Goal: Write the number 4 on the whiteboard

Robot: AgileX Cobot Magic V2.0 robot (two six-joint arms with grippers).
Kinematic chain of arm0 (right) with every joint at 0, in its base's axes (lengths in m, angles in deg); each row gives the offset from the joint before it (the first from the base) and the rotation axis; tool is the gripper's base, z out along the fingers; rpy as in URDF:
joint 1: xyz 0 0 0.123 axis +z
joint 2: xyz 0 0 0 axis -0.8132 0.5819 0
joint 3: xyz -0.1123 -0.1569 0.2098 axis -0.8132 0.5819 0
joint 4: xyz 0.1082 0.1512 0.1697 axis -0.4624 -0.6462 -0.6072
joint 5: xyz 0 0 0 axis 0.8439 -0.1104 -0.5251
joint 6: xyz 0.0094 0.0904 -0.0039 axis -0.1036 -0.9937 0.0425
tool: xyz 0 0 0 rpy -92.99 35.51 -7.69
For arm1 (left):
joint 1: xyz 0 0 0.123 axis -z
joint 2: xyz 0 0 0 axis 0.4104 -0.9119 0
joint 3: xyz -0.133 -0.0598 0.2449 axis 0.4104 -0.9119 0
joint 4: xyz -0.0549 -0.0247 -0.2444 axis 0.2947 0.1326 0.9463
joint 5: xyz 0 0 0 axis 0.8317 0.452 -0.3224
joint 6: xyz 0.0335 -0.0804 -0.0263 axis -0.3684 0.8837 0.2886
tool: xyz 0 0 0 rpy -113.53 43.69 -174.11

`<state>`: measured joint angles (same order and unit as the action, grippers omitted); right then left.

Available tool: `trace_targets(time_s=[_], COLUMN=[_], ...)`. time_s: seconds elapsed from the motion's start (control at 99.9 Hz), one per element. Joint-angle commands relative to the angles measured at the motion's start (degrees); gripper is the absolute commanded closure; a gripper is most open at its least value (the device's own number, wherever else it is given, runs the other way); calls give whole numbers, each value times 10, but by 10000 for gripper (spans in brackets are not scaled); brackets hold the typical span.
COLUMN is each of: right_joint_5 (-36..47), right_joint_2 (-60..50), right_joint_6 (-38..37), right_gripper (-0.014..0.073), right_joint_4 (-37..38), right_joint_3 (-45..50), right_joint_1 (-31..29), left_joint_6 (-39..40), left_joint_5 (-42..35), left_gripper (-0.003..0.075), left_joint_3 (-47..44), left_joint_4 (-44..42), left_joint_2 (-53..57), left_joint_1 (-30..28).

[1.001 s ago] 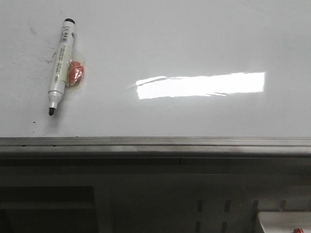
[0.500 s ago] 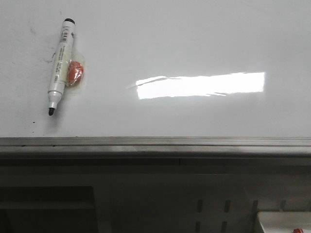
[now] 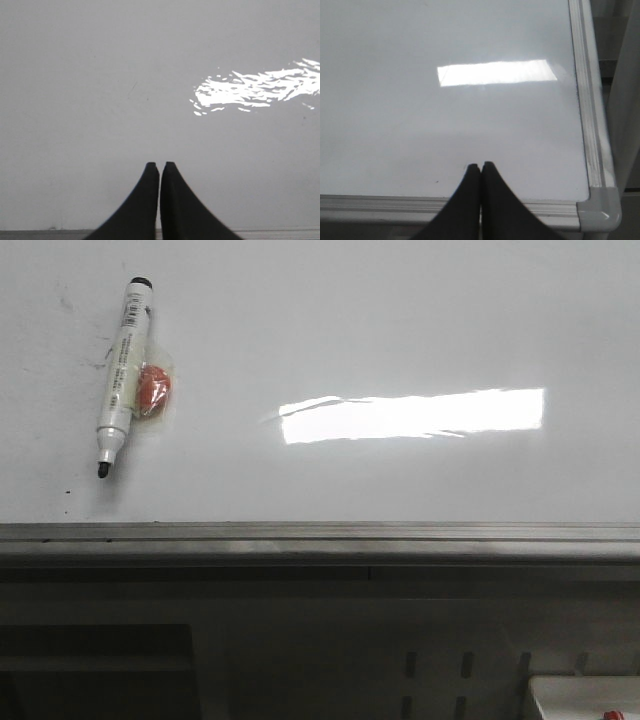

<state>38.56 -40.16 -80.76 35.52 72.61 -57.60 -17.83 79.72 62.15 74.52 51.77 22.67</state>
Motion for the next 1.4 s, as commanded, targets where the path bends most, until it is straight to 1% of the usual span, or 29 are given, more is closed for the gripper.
trace_targets(time_s=[0.0, 0.06, 0.13, 0.17, 0.21, 0.32, 0.46, 0.5, 0.53, 0.58, 0.6, 0.62, 0.68, 0.72, 0.75, 0.81, 0.881, 0.951, 1.001, 1.051, 1.111, 1.121, 1.171, 1.291, 1.391], right_joint_5=[39, 34, 33, 30, 23, -6, 2, 11, 15, 18, 18, 21, 27, 27, 27, 27, 29, 29, 29, 29, 29, 29, 26, 23, 23], right_joint_2=[20, 42, 71, 89, 104, 154, 198, 203, 206, 207, 207, 207, 207, 207, 207, 207, 207, 207, 207, 207, 207, 207, 207, 207, 207], right_joint_6=[3, 3, 3, 3, 3, 3, 3, 3, 3, 3, 3, 3, 3, 3, 3, 3, 3, 3, 3, 3, 3, 3, 3, 3, 3], right_gripper=[658, 658, 658, 658, 658, 658, 658, 658, 658, 658, 658, 658, 658, 658, 658, 658, 658, 658, 658, 658, 658, 658, 658, 658, 658], right_joint_4=[-23, -46, -91, -124, -140, -141, -141, -141, -141, -141, -141, -141, -141, -141, -141, -141, -141, -141, -141, -141, -141, -141, -141, -141, -141], right_joint_3=[-2, -12, -26, -39, -51, -87, -108, -108, -108, -108, -108, -108, -108, -108, -108, -108, -108, -108, -108, -108, -108, -108, -108, -108, -108], right_joint_1=[-4, -4, -4, -4, -4, -4, -4, -4, -4, -4, -4, -4, -4, -4, -4, -4, -4, -4, -4, -4, -4, -4, -4, -4, -4], left_joint_6=[6, 6, 7, 7, 7, 7, 4, 4, 4, 4, 4, 6, 6, 7, 7, 7, 21, 73, 114, 147, 156, 156, 156, 154, 154], left_joint_5=[-54, -54, -52, -47, -37, -33, -45, -56, -65, -90, -99, -115, -155, -181, -204, -234, -265, -294, -306, -307, -308, -308, -317, -329, -350], left_gripper=[741, 741, 741, 741, 741, 741, 736, 710, 673, 569, 541, 486, 403, 366, 352, 344, 344, 344, 344, 344, 344, 344, 344, 344, 344], left_joint_3=[-10, -4, 13, 32, 49, 99, 132, 132, 132, 131, 131, 131, 130, 130, 130, 131, 131, 131, 131, 131, 131, 131, 132, 147, 165], left_joint_4=[25, 47, 68, 68, 68, 67, 57, 56, 56, 57, 59, 62, 78, 91, 93, 80, 39, -23, -48, -48, -41, -41, -36, -36, -36], left_joint_2=[3, -15, -45, -71, -91, -153, -214, -227, -235, -250, -253, -260, -278, -294, -305, -325, -346, -366, -381, -401, -426, -429, -452, -510, -561], left_joint_1=[1, 1, 1, 1, 1, 1, 1, 1, 1, 1, 1, 1, 1, 1, 2, 12, 44, 93, 134, 175, 231, 231, 270, 324, 351])
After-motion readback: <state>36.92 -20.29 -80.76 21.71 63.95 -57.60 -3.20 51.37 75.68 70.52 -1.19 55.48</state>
